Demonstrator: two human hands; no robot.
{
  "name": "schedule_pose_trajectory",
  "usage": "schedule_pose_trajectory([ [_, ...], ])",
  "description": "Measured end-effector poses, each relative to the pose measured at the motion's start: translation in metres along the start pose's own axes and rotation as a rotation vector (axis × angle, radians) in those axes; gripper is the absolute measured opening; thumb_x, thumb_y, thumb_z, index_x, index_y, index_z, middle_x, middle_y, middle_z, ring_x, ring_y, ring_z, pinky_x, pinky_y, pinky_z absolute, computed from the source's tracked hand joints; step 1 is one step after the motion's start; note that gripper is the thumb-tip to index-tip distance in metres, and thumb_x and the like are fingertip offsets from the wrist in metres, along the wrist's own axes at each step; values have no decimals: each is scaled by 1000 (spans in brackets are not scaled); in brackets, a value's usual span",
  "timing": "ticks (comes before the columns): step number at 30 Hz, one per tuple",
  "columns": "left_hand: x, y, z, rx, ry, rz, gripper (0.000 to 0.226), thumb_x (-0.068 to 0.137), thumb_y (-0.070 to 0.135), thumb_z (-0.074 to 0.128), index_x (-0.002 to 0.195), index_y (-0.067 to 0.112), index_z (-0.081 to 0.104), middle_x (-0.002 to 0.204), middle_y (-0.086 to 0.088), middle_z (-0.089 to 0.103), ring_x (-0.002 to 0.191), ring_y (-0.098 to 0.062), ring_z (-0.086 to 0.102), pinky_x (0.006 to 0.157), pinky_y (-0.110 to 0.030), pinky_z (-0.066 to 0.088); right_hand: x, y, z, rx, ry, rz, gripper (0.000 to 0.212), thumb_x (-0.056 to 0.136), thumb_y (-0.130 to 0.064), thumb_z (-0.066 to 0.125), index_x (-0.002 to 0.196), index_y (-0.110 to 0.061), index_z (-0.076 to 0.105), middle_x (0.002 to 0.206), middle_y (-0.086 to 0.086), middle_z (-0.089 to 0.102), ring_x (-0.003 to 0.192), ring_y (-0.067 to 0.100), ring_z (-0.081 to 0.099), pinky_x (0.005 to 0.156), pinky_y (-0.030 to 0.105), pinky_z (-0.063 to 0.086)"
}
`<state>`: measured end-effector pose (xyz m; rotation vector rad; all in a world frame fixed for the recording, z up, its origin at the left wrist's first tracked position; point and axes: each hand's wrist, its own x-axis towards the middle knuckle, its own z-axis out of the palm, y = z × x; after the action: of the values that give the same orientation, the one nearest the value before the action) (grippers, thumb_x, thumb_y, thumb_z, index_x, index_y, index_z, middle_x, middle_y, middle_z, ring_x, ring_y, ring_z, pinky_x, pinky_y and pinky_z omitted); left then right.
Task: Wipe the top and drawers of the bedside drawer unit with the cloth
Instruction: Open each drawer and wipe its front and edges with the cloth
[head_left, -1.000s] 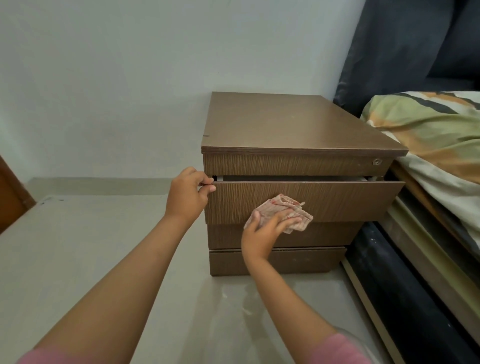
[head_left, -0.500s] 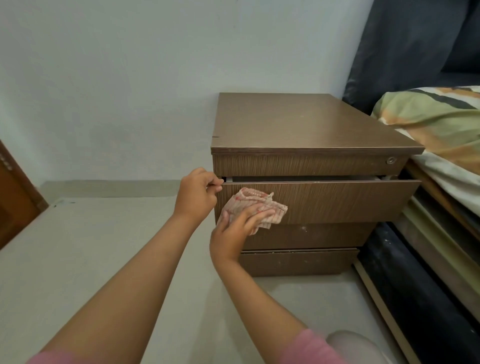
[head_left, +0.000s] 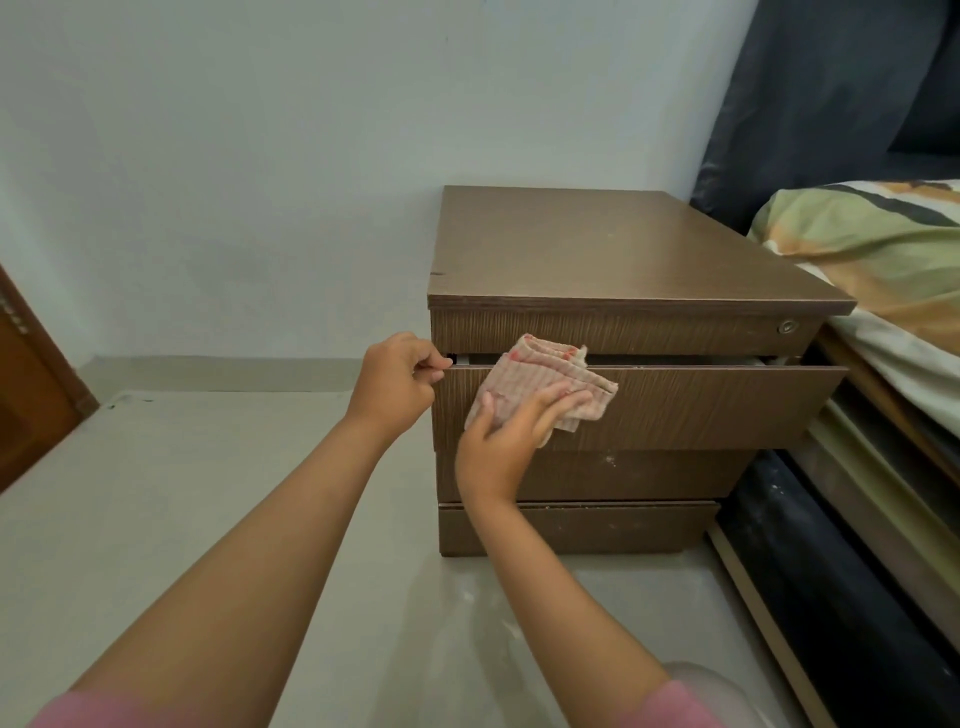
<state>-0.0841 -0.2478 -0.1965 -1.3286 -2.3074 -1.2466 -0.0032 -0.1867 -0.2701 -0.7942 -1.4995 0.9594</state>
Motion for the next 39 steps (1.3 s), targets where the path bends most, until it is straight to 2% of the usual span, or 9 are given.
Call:
schedule_pose_trajectory([
  [2,2,0,-1,-12,-24,-16,19,74,-11,63,82,4,72,75,-2,56,64,-7,48,59,2,33,-10,-5,15,-6,-1,-1,78,95,-21,50,147,-1,-3,151,6,-31,144,27,-16,117,31,9],
  [8,2,0,-1,-32,-30,-58,18,76,-9,63,84,4,72,80,-4,60,73,-14,54,63,-8,36,-39,17,41,-114,-59,-18,73,93,-18,51,144,5,5,153,20,-23,144,36,-12,117,35,9],
  [11,0,0,0,-23,-22,-45,18,76,-8,63,84,5,72,80,-4,60,73,-13,53,63,-9,35,-42,31,33,-143,-98,-40,73,93,-20,51,144,6,5,153,20,-22,144,34,-13,117,32,9],
  [15,-1,-1,1,-34,0,-55,16,76,-7,63,83,5,72,79,-4,60,72,-12,54,63,-6,34,-26,49,4,-152,-66,-10,74,94,-28,45,145,6,3,152,18,-27,143,31,-17,117,39,11],
  [19,-3,1,2,-15,-5,-42,15,78,-6,63,83,6,71,80,-4,59,73,-13,53,62,-9,35,0,65,-33,-140,-44,-7,78,93,-18,52,145,6,-1,151,19,-29,141,22,-24,116,26,2],
  [26,-3,2,1,1,3,-39,15,78,-7,62,82,4,71,78,-4,58,73,-15,54,62,-11,35,43,87,-88,-142,-10,40,85,92,-17,56,148,-4,-8,151,12,-32,144,28,-14,113,28,13],
  [34,-4,7,3,27,21,-45,15,77,-8,62,81,4,70,79,-6,60,73,-16,54,66,-21,39,85,96,-150,-210,0,113,88,92,-20,57,148,-6,-10,153,12,-30,145,28,-7,111,24,14],
  [37,-4,9,3,51,22,-52,13,77,-7,63,81,4,70,78,-4,58,72,-15,52,62,-16,36,102,98,-172,-257,44,174,85,92,-22,56,148,-4,-7,155,15,-23,145,29,-3,115,29,13],
  [39,-5,9,4,62,27,-52,14,77,-7,63,81,4,70,78,-4,58,71,-15,52,60,-14,35,110,96,-182,-259,101,216,83,93,-24,54,148,-6,-5,157,15,-17,146,30,1,118,39,16],
])
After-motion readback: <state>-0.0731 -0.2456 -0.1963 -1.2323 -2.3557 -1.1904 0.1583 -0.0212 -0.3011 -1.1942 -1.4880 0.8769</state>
